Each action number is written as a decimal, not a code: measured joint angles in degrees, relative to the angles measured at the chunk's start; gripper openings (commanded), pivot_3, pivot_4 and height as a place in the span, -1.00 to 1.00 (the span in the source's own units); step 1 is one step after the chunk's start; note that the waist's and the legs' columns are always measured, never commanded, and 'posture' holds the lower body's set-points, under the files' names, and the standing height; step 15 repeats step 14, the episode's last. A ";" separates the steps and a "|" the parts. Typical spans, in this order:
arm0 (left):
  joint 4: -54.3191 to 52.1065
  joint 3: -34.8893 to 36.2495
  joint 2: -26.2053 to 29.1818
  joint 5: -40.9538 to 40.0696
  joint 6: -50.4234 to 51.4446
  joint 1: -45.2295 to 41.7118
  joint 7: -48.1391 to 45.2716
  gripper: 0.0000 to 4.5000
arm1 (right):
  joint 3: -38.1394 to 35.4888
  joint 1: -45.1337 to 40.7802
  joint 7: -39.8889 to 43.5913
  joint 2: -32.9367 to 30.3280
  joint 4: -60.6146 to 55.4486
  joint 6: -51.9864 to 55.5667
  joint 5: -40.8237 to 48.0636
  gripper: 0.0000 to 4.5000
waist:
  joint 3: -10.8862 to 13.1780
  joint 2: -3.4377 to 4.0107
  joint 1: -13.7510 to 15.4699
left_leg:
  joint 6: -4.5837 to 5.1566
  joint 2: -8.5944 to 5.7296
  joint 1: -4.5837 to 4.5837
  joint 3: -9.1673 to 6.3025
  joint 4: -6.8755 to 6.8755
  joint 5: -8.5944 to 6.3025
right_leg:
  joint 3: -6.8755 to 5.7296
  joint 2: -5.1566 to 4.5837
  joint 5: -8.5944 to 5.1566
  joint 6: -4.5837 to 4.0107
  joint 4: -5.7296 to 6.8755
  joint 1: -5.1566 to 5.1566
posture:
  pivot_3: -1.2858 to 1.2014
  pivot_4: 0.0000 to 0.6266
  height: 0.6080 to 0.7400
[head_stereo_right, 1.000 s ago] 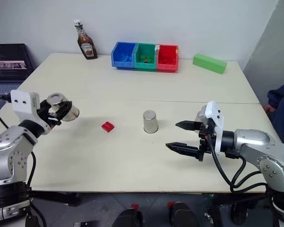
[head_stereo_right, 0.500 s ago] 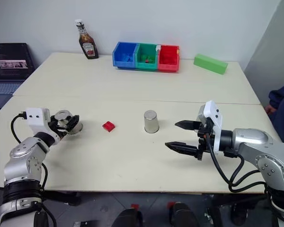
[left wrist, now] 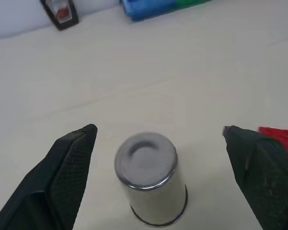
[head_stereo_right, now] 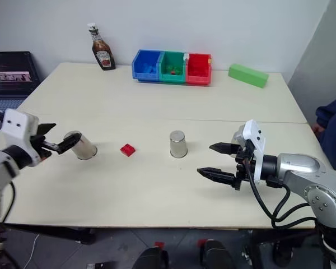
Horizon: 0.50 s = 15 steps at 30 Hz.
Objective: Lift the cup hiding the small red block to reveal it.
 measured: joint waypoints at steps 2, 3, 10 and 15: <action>-3.73 0.82 2.29 -3.34 4.14 3.03 -3.83 0.99 | 0.12 -0.13 0.07 0.13 0.16 -0.03 -0.02 1.00 | 0.01 0.02 -0.02 | 0.00 0.00 0.01 0.03 0.00 0.00 | 0.01 0.00 0.00 0.00 -0.01 -0.01 | 0.03 -0.52 1.00; -5.60 1.14 2.67 -5.15 6.09 4.51 -5.90 0.99 | 0.22 -0.25 0.11 0.19 0.32 -0.04 -0.06 1.00 | 0.02 0.03 -0.02 | 0.00 0.00 0.01 0.03 -0.01 0.00 | 0.02 0.00 0.00 0.00 0.00 -0.01 | 0.03 -0.52 1.00; -14.33 2.01 3.47 -10.94 11.25 12.12 -9.98 0.99 | 0.52 -0.29 1.07 0.21 1.31 -0.13 -0.20 1.00 | 0.04 0.06 0.05 | 0.00 0.02 0.05 0.01 -0.04 0.00 | 0.02 0.05 -0.02 -0.01 0.01 -0.02 | 0.03 -0.52 1.00; -14.29 2.00 3.34 -9.99 11.02 12.44 -8.52 0.99 | 0.52 -0.07 1.17 0.21 1.31 -0.16 -0.23 1.00 | 0.04 0.06 0.05 | 0.00 0.01 0.02 0.02 -0.05 0.00 | 0.03 0.04 -0.02 -0.01 -0.03 -0.03 | 0.03 -0.52 1.00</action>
